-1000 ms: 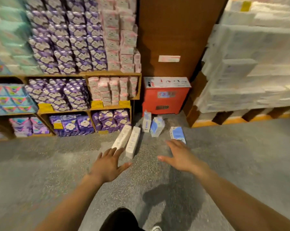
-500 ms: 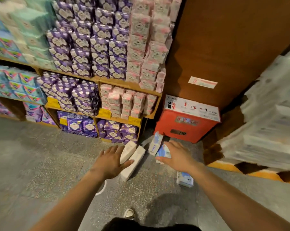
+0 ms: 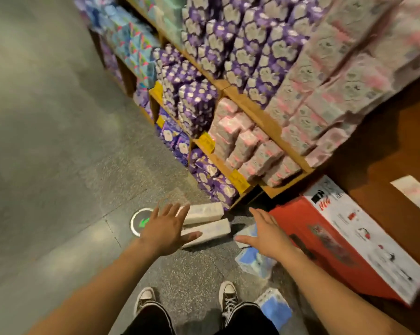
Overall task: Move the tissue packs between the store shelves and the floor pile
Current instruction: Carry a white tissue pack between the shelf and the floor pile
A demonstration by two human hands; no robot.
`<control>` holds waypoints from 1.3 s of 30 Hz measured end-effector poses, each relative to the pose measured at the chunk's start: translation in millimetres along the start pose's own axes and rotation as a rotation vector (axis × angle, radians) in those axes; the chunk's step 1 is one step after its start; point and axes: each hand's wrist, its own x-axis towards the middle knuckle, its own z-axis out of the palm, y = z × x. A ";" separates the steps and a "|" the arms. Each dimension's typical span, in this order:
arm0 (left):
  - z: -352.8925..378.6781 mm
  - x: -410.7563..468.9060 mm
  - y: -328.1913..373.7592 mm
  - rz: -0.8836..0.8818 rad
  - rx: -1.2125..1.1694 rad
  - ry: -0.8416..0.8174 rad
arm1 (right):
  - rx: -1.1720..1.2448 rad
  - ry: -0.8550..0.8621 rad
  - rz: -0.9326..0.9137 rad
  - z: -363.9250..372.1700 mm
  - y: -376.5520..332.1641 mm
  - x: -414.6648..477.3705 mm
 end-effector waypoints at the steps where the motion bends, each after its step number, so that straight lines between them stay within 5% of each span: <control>1: 17.4 7.0 2.8 -0.035 -0.028 -0.013 | -0.003 -0.020 -0.012 9.1 13.3 17.1; 16: 434.5 238.0 -64.9 -0.246 -0.207 -0.001 | 0.111 -0.042 -0.016 338.4 199.7 361.3; 22: 550.8 296.1 -113.1 -0.345 -0.411 0.028 | 0.136 0.037 -0.030 416.9 233.7 462.9; 26: 591.7 316.1 -125.2 -0.399 -0.505 0.068 | 0.250 0.095 0.034 442.1 245.0 497.7; 31: 604.6 316.7 -123.5 -0.413 -0.765 0.244 | 0.390 0.079 -0.155 453.0 257.5 513.6; 39: 522.7 245.1 -128.1 -0.451 -0.819 0.283 | 0.550 0.157 -0.139 406.1 200.2 435.9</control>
